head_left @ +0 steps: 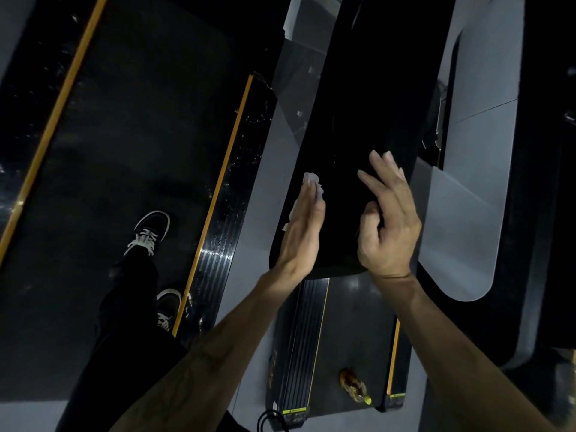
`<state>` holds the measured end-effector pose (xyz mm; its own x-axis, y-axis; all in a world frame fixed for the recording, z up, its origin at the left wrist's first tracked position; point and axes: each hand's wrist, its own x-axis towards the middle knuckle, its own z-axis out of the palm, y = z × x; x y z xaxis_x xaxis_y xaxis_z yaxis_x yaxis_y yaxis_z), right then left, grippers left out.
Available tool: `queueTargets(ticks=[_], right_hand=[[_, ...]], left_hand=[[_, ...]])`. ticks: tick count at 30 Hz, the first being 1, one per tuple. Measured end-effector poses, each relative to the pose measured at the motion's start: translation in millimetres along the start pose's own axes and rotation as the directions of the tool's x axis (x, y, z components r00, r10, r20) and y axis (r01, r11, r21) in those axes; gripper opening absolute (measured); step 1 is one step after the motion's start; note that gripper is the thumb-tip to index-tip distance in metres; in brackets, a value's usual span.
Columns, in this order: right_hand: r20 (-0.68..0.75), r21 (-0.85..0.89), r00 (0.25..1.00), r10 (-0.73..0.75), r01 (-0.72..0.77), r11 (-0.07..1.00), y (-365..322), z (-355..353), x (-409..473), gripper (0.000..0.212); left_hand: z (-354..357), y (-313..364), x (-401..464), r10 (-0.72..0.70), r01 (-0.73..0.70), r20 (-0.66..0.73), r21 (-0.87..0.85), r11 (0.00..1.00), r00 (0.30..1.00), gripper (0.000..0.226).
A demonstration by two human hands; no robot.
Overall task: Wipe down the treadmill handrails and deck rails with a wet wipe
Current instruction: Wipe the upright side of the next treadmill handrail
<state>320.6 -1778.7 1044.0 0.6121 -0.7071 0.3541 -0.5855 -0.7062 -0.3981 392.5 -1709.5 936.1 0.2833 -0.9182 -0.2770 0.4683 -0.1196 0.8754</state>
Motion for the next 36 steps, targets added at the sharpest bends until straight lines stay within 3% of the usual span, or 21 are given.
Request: queueTargets(ticks=[4, 9, 14, 18, 24, 26, 31, 36], right_hand=[[0.001, -0.004, 1.0, 0.002, -0.002, 1.0, -0.2, -0.7, 0.3, 0.047], [0.007, -0.001, 1.0, 0.005, -0.005, 1.0, -2.5, -1.7, 0.5, 0.047], [0.016, 0.0, 1.0, 0.011, -0.011, 1.0, -4.5, -2.7, 1.0, 0.048], [0.009, -0.006, 1.0, 0.011, -0.011, 1.0, -4.1, -2.0, 0.9, 0.048], [-0.001, -0.027, 1.0, 0.006, -0.006, 1.0, -3.8, -0.5, 0.1, 0.051], [-0.004, -0.025, 1.0, 0.006, -0.006, 1.0, -2.9, -0.5, -0.1, 0.051], [0.005, -0.015, 1.0, 0.007, -0.007, 1.0, -2.4, -0.8, 0.0, 0.051], [0.009, -0.005, 1.0, 0.01, -0.01, 1.0, -2.4, -1.2, -0.2, 0.052]], left_hand=[[-2.2, 8.8, 26.1, 0.007, -0.006, -0.019, 0.024, 1.0, 1.0, 0.068], [-16.3, 17.4, 62.9, -0.156, 0.16, -0.045, 0.086, 0.983, 0.987, 0.073], [-21.0, 4.4, 39.4, -0.176, 0.177, -0.031, 0.066, 0.982, 0.984, 0.078], [-19.2, 0.7, -2.8, -0.115, 0.115, 0.012, -0.011, 0.993, 0.993, 0.068], [4.1, 17.6, -20.8, 0.044, -0.057, 0.11, 0.108, 0.992, 0.993, 0.076], [3.0, 22.5, -11.0, 0.034, -0.048, 0.108, 0.128, 0.991, 0.994, 0.073], [-12.9, 12.7, 0.0, -0.136, 0.132, 0.046, 0.095, 0.987, 0.99, 0.066], [-6.8, 5.0, -34.9, -0.066, 0.056, 0.051, 0.178, 0.982, 0.997, 0.065]])
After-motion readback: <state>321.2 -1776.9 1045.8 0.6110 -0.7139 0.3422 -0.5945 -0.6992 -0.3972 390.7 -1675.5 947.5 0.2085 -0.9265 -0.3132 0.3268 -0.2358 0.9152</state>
